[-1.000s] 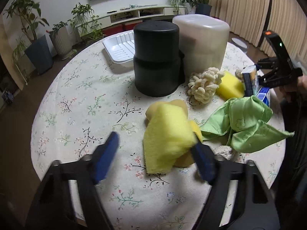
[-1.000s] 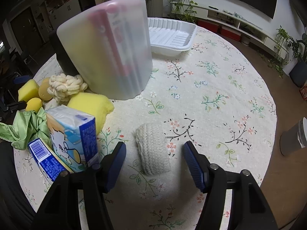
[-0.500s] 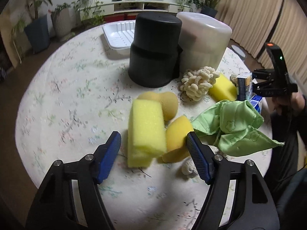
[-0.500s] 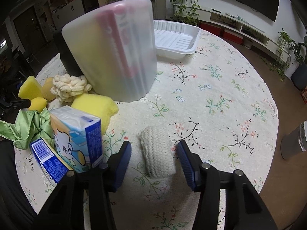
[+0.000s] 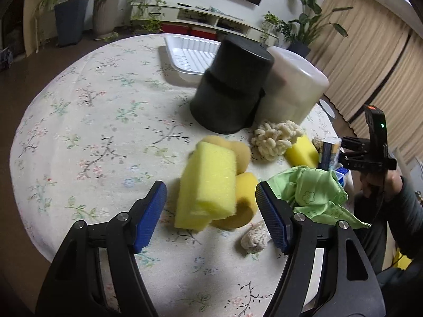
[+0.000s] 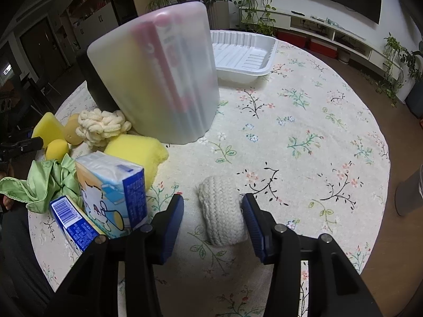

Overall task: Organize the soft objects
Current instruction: 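Reach the left tool to the yellow sponge while the right tool reaches the white knitted roll, then close the left tool on the yellow sponge while the right tool grips the knitted roll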

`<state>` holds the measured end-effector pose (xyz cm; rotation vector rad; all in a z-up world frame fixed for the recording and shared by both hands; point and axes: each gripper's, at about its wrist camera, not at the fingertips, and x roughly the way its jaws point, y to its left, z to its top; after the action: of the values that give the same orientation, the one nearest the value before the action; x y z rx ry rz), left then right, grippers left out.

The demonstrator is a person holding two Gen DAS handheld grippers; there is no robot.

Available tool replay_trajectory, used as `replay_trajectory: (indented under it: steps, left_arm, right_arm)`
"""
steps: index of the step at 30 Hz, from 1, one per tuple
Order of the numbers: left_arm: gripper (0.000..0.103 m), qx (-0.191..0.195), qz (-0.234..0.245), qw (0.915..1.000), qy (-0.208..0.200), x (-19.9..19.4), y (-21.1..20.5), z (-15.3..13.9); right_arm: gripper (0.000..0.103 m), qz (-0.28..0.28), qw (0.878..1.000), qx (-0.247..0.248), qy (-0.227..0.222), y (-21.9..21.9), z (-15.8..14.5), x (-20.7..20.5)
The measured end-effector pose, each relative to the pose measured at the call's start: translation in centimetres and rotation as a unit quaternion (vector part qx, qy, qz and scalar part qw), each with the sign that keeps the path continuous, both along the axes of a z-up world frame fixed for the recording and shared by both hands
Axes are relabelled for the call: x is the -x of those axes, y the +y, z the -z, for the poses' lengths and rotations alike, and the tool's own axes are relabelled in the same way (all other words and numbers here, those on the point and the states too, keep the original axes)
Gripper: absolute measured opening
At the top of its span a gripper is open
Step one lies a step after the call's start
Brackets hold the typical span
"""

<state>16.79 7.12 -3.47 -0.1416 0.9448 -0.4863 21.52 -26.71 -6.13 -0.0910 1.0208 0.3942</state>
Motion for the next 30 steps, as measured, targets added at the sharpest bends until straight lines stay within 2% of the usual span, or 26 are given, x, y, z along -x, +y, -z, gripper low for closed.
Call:
replay_trajectory:
  steps: [2,4,5,6,8,9,11,13,15,20,30]
  left_arm:
    - [0.071,0.015,-0.007,0.9999,0.003,-0.1,0.6,0.0]
    - [0.070,-0.022,-0.013,0.9997,0.006,-0.3,0.3,0.4]
    - [0.065,-0.043,-0.011,0.9990,0.000,-0.2,-0.2,0.4]
    - [0.058,-0.055,-0.009,0.9984,-0.006,-0.2,-0.6,0.3]
    - [0.027,-0.078,-0.008,0.9968,-0.013,-0.2,-1.2,0.4]
    - [0.023,-0.084,-0.011,0.9963,-0.012,-0.4,-1.3,0.6]
    - [0.022,-0.090,-0.015,0.9958,-0.013,-0.5,-1.2,0.7]
    - [0.022,-0.097,-0.015,0.9951,-0.015,-0.4,-1.3,0.7]
    - [0.022,-0.107,-0.013,0.9940,-0.020,-0.2,-1.6,0.6]
    - [0.021,-0.127,-0.020,0.9912,-0.034,0.3,-1.8,0.3]
    - [0.021,-0.118,-0.038,0.9915,-0.039,0.4,-1.1,-0.1]
  right_arm:
    - [0.052,-0.002,1.000,0.003,-0.002,0.2,0.0,0.0]
    - [0.053,-0.003,1.000,0.004,-0.003,0.3,0.1,0.0]
    - [0.053,-0.003,1.000,0.005,-0.003,0.3,0.2,0.0]
    - [0.053,-0.003,1.000,0.005,-0.003,0.4,0.2,0.0]
    - [0.053,-0.003,1.000,0.009,-0.005,0.6,0.2,0.0]
    - [0.053,-0.004,1.000,0.011,-0.005,0.6,0.2,0.1]
    - [0.052,-0.005,1.000,0.016,-0.007,0.8,0.2,0.2]
    - [0.045,-0.003,1.000,0.020,-0.010,0.8,0.2,0.2]
    - [0.030,0.000,1.000,0.022,-0.012,0.7,0.2,0.1]
    - [0.030,-0.002,1.000,0.027,-0.015,0.7,0.2,0.0]
    - [0.028,0.005,0.999,0.027,-0.020,0.3,-0.3,0.5]
